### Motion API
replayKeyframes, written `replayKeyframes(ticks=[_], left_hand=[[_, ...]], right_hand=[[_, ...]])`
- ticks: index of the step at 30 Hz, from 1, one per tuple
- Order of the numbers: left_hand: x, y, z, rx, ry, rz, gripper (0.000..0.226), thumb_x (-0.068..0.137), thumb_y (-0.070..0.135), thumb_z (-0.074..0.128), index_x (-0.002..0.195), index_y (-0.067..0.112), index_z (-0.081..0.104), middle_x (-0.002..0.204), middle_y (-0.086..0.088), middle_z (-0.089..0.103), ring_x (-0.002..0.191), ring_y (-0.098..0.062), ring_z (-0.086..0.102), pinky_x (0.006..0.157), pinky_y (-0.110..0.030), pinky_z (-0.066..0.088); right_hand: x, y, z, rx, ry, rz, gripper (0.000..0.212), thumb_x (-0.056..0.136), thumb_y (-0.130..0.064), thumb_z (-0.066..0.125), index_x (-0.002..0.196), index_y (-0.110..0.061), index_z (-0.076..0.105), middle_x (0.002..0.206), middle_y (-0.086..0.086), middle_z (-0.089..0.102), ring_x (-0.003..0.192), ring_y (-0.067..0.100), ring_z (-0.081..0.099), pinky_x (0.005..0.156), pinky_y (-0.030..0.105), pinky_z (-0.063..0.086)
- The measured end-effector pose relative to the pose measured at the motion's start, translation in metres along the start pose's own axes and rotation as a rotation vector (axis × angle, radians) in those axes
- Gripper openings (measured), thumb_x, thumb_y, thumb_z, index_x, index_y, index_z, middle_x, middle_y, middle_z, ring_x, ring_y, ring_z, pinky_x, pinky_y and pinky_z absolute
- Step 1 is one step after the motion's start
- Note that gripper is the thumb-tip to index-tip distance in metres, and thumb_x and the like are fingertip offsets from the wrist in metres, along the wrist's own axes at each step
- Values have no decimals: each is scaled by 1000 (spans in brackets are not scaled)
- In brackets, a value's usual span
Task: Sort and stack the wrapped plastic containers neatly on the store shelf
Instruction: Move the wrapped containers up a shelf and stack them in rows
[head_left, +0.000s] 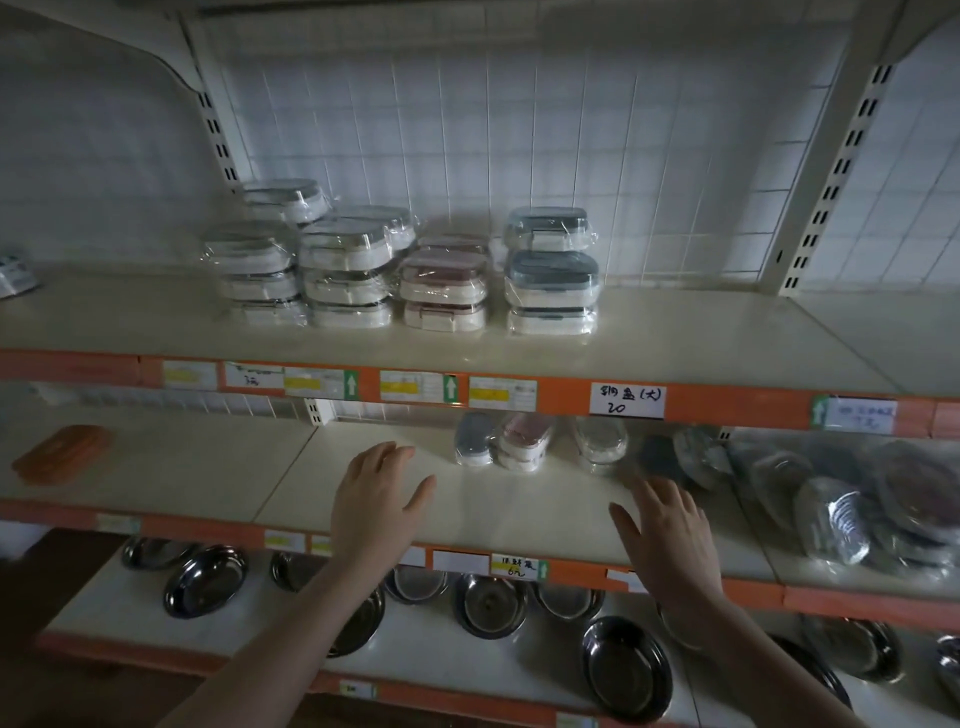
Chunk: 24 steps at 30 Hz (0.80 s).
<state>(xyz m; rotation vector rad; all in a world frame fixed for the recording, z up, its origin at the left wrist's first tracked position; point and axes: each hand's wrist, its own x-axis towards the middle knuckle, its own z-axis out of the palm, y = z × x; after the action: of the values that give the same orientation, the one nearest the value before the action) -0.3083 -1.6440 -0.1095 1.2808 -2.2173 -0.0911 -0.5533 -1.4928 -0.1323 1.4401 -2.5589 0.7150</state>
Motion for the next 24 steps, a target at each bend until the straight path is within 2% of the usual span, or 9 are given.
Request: replayKeyframes(ticks=[11, 16, 18, 24], left_hand=[[16, -20, 93, 30, 6, -6, 39, 84, 34, 68, 114, 9, 64, 118, -8, 62, 111, -28, 56, 86, -36, 49], [51, -56, 178, 14, -5, -16, 43, 89, 36, 60, 119, 6, 60, 122, -10, 58, 115, -32, 51, 91, -39, 44], [65, -71, 213, -7, 31, -14, 45, 89, 37, 59, 121, 5, 60, 122, -12, 58, 114, -34, 51, 92, -40, 43], [105, -98, 296, -35, 90, 22, 50, 93, 45, 50, 133, 15, 49, 135, -4, 48, 123, -25, 43, 98, -36, 40]], right_hand=[[39, 25, 80, 24, -45, 0, 39, 91, -34, 56, 125, -15, 55, 117, 12, 57, 110, 29, 52, 93, 37, 40], [82, 37, 159, 1, 0, -11, 47, 93, -36, 51, 136, -18, 45, 122, 12, 53, 113, 29, 48, 95, 39, 39], [101, 44, 192, 1, 30, -12, 46, 92, -34, 51, 134, -16, 48, 121, 15, 53, 113, 32, 47, 95, 39, 38], [144, 59, 274, -27, 105, -52, 41, 93, -31, 47, 130, -11, 48, 119, 22, 50, 111, 37, 45, 93, 40, 35]])
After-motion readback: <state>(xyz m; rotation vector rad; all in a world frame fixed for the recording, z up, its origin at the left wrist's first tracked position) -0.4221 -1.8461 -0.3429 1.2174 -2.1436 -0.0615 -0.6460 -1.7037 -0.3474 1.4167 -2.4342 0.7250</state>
